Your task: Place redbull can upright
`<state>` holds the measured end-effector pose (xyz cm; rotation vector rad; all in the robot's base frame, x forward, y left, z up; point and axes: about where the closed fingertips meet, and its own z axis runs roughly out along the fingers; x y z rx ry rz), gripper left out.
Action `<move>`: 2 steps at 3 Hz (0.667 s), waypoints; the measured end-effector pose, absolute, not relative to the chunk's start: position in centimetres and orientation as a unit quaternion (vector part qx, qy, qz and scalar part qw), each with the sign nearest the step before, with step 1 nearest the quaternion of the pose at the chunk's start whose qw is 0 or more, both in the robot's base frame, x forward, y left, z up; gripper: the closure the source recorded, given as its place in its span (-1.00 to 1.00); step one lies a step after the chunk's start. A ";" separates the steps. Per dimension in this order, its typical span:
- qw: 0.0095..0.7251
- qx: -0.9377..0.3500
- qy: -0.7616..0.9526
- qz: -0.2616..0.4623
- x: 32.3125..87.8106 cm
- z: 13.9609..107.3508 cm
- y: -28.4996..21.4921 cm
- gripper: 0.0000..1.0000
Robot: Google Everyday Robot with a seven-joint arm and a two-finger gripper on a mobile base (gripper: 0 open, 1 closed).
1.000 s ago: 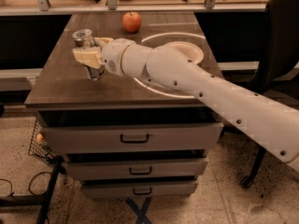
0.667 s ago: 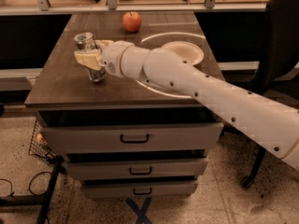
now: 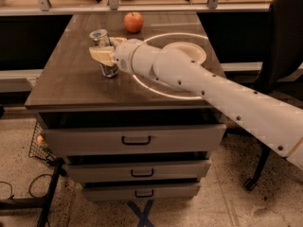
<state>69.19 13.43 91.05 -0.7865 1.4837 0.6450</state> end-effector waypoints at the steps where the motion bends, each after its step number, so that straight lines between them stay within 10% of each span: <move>1: 0.627 -0.328 0.648 0.280 69.8 90.3 12.8 1.00; 2: 0.629 -0.314 0.650 0.289 69.6 89.7 12.6 1.00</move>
Offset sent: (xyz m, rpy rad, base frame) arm -0.0044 -0.0092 -0.0260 0.1470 0.0554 -0.0496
